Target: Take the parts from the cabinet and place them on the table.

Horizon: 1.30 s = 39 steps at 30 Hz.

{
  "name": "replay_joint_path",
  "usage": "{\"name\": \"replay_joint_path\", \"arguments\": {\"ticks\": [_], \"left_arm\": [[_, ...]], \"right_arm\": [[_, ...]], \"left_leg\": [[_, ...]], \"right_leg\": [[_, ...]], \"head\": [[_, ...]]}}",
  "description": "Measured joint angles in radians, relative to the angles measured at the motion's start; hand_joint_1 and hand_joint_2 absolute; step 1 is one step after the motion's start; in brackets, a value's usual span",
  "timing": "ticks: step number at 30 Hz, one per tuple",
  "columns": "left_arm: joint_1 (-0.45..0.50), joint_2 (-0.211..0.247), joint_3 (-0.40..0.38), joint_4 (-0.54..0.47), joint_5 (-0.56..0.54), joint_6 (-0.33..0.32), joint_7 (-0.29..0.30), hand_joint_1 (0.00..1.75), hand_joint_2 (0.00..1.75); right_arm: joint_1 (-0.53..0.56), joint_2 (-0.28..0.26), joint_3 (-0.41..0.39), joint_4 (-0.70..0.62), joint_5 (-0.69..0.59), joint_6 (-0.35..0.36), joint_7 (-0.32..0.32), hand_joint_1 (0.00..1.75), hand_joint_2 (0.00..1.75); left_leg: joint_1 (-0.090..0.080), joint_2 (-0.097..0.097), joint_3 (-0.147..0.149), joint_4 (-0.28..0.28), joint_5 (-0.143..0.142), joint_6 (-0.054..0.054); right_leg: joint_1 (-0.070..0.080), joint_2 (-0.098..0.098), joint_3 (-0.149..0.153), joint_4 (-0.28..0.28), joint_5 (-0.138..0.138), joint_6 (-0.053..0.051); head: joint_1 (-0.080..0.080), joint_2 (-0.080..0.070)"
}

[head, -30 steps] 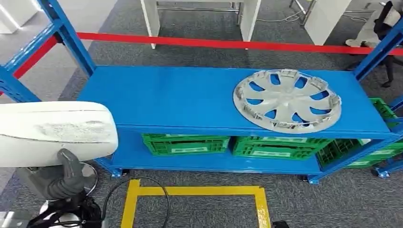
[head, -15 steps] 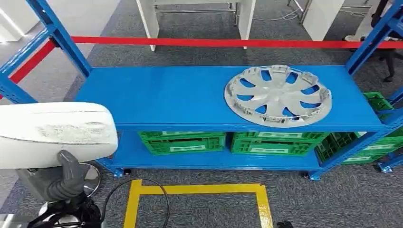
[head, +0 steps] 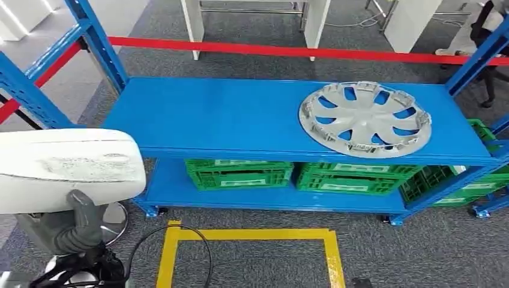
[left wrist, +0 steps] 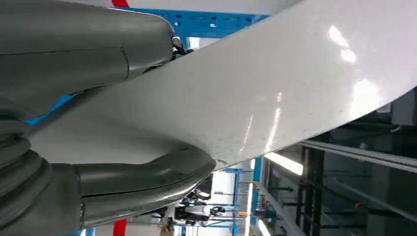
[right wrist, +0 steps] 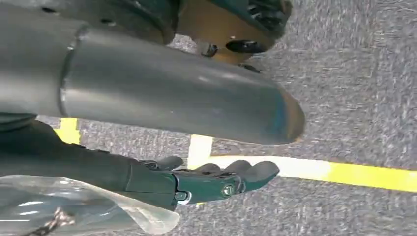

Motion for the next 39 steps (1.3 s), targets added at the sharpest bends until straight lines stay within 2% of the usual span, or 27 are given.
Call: {"name": "replay_joint_path", "arguments": {"ticks": [2, 3, 5, 6, 7, 8, 10, 12, 13, 15, 16, 17, 19, 21, 22, 23, 27, 28, 29, 31, 32, 33, 34, 36, 37, 38, 39], "left_arm": [[0.0, 0.0, 0.0, 0.0, 0.0, -0.002, 0.0, 1.75, 1.75], [0.001, 0.0, 0.0, 0.0, 0.001, -0.003, 0.0, 1.75, 1.75], [0.0, 0.0, 0.001, 0.0, 0.001, -0.005, 0.0, 1.75, 1.75], [0.0, 0.0, 0.001, 0.0, 0.001, -0.006, 0.0, 1.75, 1.75], [0.001, 0.0, 0.001, 0.0, 0.001, -0.007, 0.0, 1.75, 1.75], [0.001, 0.0, 0.002, 0.0, 0.001, -0.007, 0.0, 1.75, 1.75], [0.0, 0.0, 0.001, -0.001, 0.001, -0.01, 0.0, 1.75, 1.75], [0.001, 0.001, 0.003, -0.001, 0.001, -0.01, 0.0, 1.75, 1.75], [0.002, 0.002, 0.003, -0.001, 0.002, -0.01, 0.0, 1.75, 1.75], [0.002, 0.003, 0.003, -0.001, 0.002, -0.01, 0.0, 1.75, 1.75], [0.002, 0.004, 0.002, -0.001, 0.002, -0.01, 0.0, 1.75, 1.75], [0.002, 0.005, 0.002, -0.001, 0.002, -0.01, 0.0, 1.75, 1.75], [0.002, 0.006, 0.003, -0.001, 0.002, -0.01, 0.0, 1.75, 1.75], [0.002, 0.006, 0.003, -0.001, 0.002, -0.01, 0.0, 1.75, 1.75], [0.001, 0.006, 0.003, -0.001, 0.002, -0.01, 0.0, 1.75, 1.75], [0.0, 0.006, 0.003, -0.001, 0.002, -0.01, 0.0, 1.75, 1.75], [0.001, 0.006, 0.004, -0.003, 0.002, -0.01, 0.0, 1.75, 1.75], [-0.001, 0.006, 0.004, -0.003, 0.002, -0.01, 0.0, 1.75, 1.75], [0.0, 0.006, 0.005, -0.003, 0.002, -0.01, 0.0, 1.75, 1.75], [0.0, 0.005, 0.004, -0.003, 0.002, -0.01, 0.0, 1.75, 1.75], [0.0, 0.005, 0.005, -0.003, 0.002, -0.01, 0.0, 1.75, 1.75], [0.0, 0.006, 0.005, -0.003, 0.002, -0.011, 0.0, 1.75, 1.75], [0.0, 0.006, 0.005, -0.003, 0.002, -0.012, 0.0, 1.75, 1.75], [0.0, 0.006, 0.006, -0.003, 0.003, -0.013, 0.0, 1.75, 1.75], [0.0, 0.005, 0.006, -0.003, 0.003, -0.013, 0.0, 1.75, 1.75], [0.0, 0.005, 0.006, -0.004, 0.003, -0.013, 0.0, 1.75, 1.75], [0.0, 0.006, 0.006, -0.005, 0.003, -0.013, 0.0, 1.75, 1.75]], "right_arm": [[0.0, -0.002, -0.003, 0.0, 0.001, -0.003, -0.008, 0.0, 0.0], [0.0, -0.002, -0.003, 0.0, 0.003, -0.002, -0.011, 0.0, 0.0], [-0.001, -0.004, -0.003, 0.0, 0.004, 0.003, -0.017, 0.0, 0.0], [-0.003, -0.005, -0.003, 0.0, 0.005, 0.005, -0.018, 0.0, 0.0], [-0.007, -0.006, -0.003, 0.0, 0.006, 0.007, -0.018, 0.0, 0.0], [-0.009, -0.006, -0.003, 0.0, 0.007, 0.008, -0.02, 0.0, 0.0], [-0.005, -0.006, -0.003, 0.0, 0.007, 0.01, -0.019, 0.0, 0.0], [-0.003, -0.006, -0.003, 0.0, 0.007, 0.01, -0.02, 0.0, 0.0], [-0.004, -0.006, -0.003, 0.0, 0.008, 0.011, -0.02, 0.0, 0.0], [-0.005, -0.008, -0.004, 0.0, 0.008, 0.01, -0.021, 0.0, 0.0], [-0.004, -0.008, -0.004, 0.0, 0.008, 0.01, -0.021, 0.0, 0.0], [-0.004, -0.008, -0.004, 0.0, 0.008, 0.01, -0.021, 0.0, 0.0], [-0.004, -0.008, -0.004, 0.0, 0.009, 0.011, -0.021, 0.0, 0.0], [-0.004, -0.008, -0.004, 0.0, 0.01, 0.012, -0.021, 0.0, 0.0], [-0.005, -0.008, -0.004, 0.0, 0.009, 0.012, -0.021, 0.0, 0.0], [-0.005, -0.008, -0.004, 0.0, 0.01, 0.012, -0.021, 0.0, 0.0], [-0.001, -0.008, -0.004, 0.0, 0.01, 0.013, -0.021, 0.0, 0.0], [-0.001, -0.008, -0.004, 0.0, 0.01, 0.013, -0.022, 0.0, 0.0], [0.0, -0.008, -0.004, 0.0, 0.01, 0.013, -0.022, 0.0, 0.0], [-0.001, -0.008, -0.004, 0.0, 0.01, 0.014, -0.022, 0.0, 0.0], [-0.002, -0.008, -0.004, 0.0, 0.011, 0.015, -0.022, 0.0, 0.0], [-0.002, -0.008, -0.004, 0.0, 0.012, 0.016, -0.022, 0.0, 0.0], [-0.002, -0.008, -0.004, 0.0, 0.014, 0.016, -0.022, 0.0, 0.0], [-0.002, -0.008, -0.004, 0.0, 0.016, 0.017, -0.022, 0.0, 0.0], [-0.004, -0.008, -0.004, 0.0, 0.016, 0.017, -0.022, 0.0, 0.0], [-0.008, -0.008, -0.004, 0.0, 0.016, 0.018, -0.022, 0.0, 0.0], [-0.013, -0.008, -0.004, 0.0, 0.016, 0.018, -0.023, 0.0, 0.0]], "left_leg": [[-0.005, 0.001, -0.021, 0.002, 0.015, 0.001], [-0.007, 0.001, -0.031, 0.003, 0.022, 0.001], [-0.009, 0.001, -0.048, 0.007, 0.034, -0.002], [-0.009, 0.0, -0.057, 0.01, 0.041, -0.006], [-0.012, 0.0, -0.063, 0.014, 0.047, -0.012], [-0.013, 0.0, -0.065, 0.015, 0.054, -0.018], [-0.01, 0.002, -0.066, 0.012, 0.072, -0.029], [-0.008, -0.002, -0.07, 0.013, 0.076, -0.042], [-0.008, -0.005, -0.078, 0.035, 0.026, -0.048], [-0.003, -0.005, -0.108, 0.172, -0.108, -0.057], [-0.002, -0.004, -0.121, 0.252, -0.155, -0.06], [-0.001, -0.005, -0.125, 0.308, -0.173, -0.062], [0.0, -0.005, -0.079, 0.299, -0.121, -0.061], [0.0, -0.005, 0.04, 0.132, -0.065, -0.053], [-0.001, -0.006, 0.104, 0.034, -0.076, -0.046], [-0.005, -0.007, 0.136, -0.023, -0.095, -0.042], [-0.008, -0.006, 0.108, -0.029, -0.072, -0.018], [-0.004, 0.0, 0.096, -0.03, -0.059, -0.011], [-0.005, 0.0, 0.08, -0.03, -0.049, -0.003], [-0.007, 0.001, 0.048, -0.029, -0.022, 0.001], [-0.009, 0.002, 0.028, -0.027, -0.008, 0.001], [-0.01, 0.002, 0.009, -0.025, 0.005, 0.001], [-0.01, 0.002, -0.008, -0.024, 0.017, -0.001], [-0.01, 0.002, -0.041, -0.015, 0.037, -0.006], [-0.01, 0.001, -0.048, -0.009, 0.045, -0.01], [-0.017, 0.002, -0.059, -0.001, 0.052, -0.017], [-0.017, 0.004, -0.063, 0.005, 0.061, -0.021]], "right_leg": [[0.001, 0.0, -0.031, 0.109, -0.04, 0.002], [0.001, 0.001, -0.012, 0.096, -0.024, 0.0], [0.001, 0.001, 0.073, -0.032, 0.045, -0.005], [0.001, 0.001, 0.14, -0.136, 0.079, -0.009], [0.003, 0.001, 0.181, -0.213, 0.056, -0.012], [0.007, 0.003, 0.194, -0.214, 0.068, -0.013], [0.01, 0.004, 0.17, -0.21, 0.072, -0.017], [0.001, -0.002, 0.16, -0.22, 0.093, -0.035], [0.002, -0.006, 0.149, -0.219, 0.103, -0.044], [0.003, -0.008, 0.121, -0.218, 0.125, -0.051], [0.004, -0.009, 0.109, -0.217, 0.136, -0.051], [0.004, -0.01, 0.1, -0.214, 0.148, -0.05], [0.004, -0.011, 0.064, -0.204, 0.17, -0.047], [0.004, -0.01, 0.038, -0.195, 0.184, -0.042], [0.005, -0.01, 0.031, -0.191, 0.19, -0.037], [0.01, -0.007, 0.023, -0.187, 0.197, -0.031], [0.005, -0.008, 0.012, -0.195, 0.23, -0.002], [0.001, -0.003, 0.007, -0.185, 0.206, 0.001], [0.002, -0.001, -0.016, -0.147, 0.142, 0.004], [0.002, 0.0, -0.058, 0.009, 0.014, 0.009], [0.002, 0.0, -0.071, 0.083, -0.014, 0.011], [0.002, 0.0, -0.068, 0.12, -0.006, 0.011], [0.002, 0.0, -0.046, 0.118, 0.025, 0.011], [0.002, 0.0, 0.052, 0.011, 0.101, 0.007], [0.002, 0.0, 0.12, -0.08, 0.106, 0.003], [0.006, 0.0, 0.21, -0.187, 0.075, -0.001], [0.005, 0.002, 0.238, -0.242, 0.054, -0.006]], "head": [[0.0, 0.0], [0.0, 0.0], [0.0, 0.0], [0.0, 0.0], [0.0, 0.0], [-0.003, 0.0], [0.002, 0.0], [0.002, 0.0], [0.0, 0.0], [-0.004, 0.0], [-0.003, 0.0], [-0.004, 0.0], [-0.004, 0.0], [-0.005, 0.0], [-0.004, 0.0], [-0.003, 0.0], [-0.004, 0.0], [-0.003, 0.0], [0.0, 0.0], [0.002, 0.0], [0.002, 0.0], [0.002, 0.0], [0.002, 0.0], [0.002, 0.0], [0.003, 0.0], [0.004, 0.0], [0.001, 0.0]]}}
